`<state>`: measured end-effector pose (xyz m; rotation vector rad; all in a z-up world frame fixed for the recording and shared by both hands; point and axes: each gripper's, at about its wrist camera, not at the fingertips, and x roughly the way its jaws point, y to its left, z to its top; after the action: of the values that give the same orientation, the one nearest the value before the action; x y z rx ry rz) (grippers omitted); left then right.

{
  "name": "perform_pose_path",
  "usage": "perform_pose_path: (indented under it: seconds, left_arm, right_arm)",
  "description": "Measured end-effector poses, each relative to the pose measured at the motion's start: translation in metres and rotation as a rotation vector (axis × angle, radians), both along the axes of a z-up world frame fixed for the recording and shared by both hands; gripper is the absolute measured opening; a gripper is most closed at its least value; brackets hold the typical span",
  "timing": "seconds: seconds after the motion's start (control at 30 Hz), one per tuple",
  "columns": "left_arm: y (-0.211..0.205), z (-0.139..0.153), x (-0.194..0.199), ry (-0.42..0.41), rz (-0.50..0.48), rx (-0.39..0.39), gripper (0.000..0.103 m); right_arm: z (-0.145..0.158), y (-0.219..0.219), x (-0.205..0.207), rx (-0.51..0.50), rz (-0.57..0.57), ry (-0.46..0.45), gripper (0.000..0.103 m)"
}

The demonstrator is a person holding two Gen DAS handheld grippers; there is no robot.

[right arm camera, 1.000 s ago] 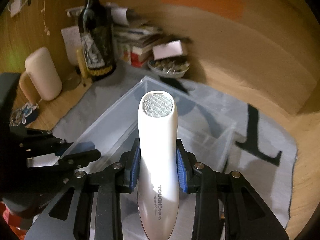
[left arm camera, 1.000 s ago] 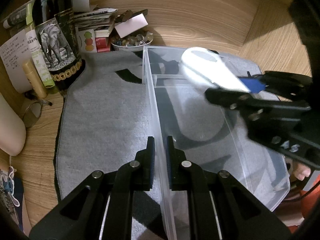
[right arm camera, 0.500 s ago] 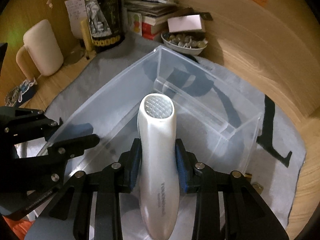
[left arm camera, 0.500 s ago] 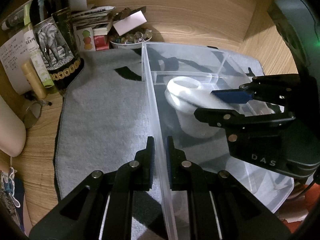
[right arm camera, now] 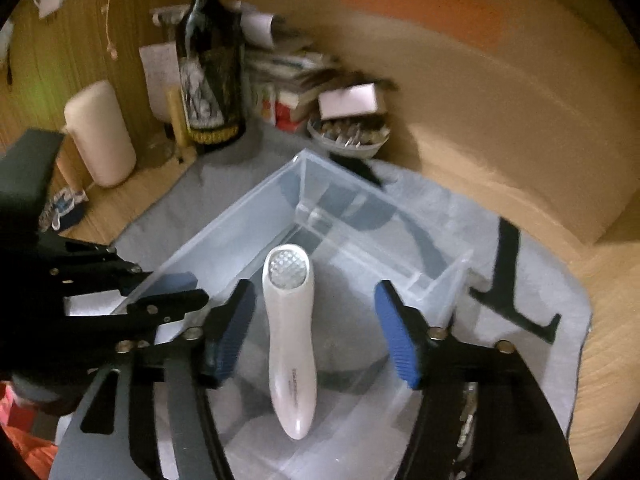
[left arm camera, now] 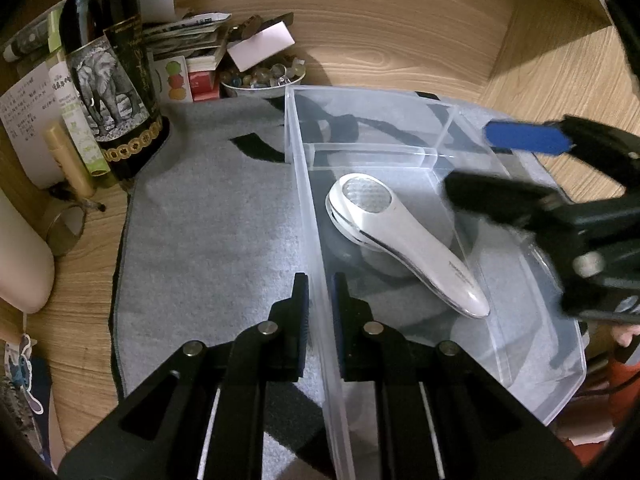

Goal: Organize rigid objects
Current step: 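Carry the white device into the clear box and open the right gripper, then move the right gripper to the keys and close on them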

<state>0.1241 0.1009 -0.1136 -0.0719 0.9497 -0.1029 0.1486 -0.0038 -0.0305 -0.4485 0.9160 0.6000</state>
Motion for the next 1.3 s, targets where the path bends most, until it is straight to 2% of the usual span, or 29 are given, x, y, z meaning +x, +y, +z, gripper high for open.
perform_pose_path:
  seconds: [0.23, 0.47, 0.67, 0.97, 1.3]
  left_arm:
    - [-0.001, 0.001, -0.002, -0.001, 0.002, 0.009, 0.012]
    - [-0.002, 0.001, 0.000, 0.007, 0.008, 0.008, 0.012]
    - [-0.003, -0.001, 0.002, 0.017, 0.010, 0.010, 0.012]
    - [-0.003, -0.002, 0.004, 0.028, 0.010, 0.019, 0.012]
    - [-0.004, -0.005, 0.003, 0.044, 0.015, 0.025, 0.012]
  right_arm:
    - [0.027, -0.037, 0.005, 0.031, -0.084, -0.084, 0.071]
    - [0.030, -0.086, 0.021, 0.018, -0.224, -0.087, 0.071]
    - [0.008, -0.118, 0.032, -0.031, -0.317, -0.044, 0.071]
    - [-0.029, -0.142, 0.041, -0.002, -0.379, 0.067, 0.070]
    - [-0.049, -0.155, 0.040, -0.020, -0.394, 0.121, 0.048]
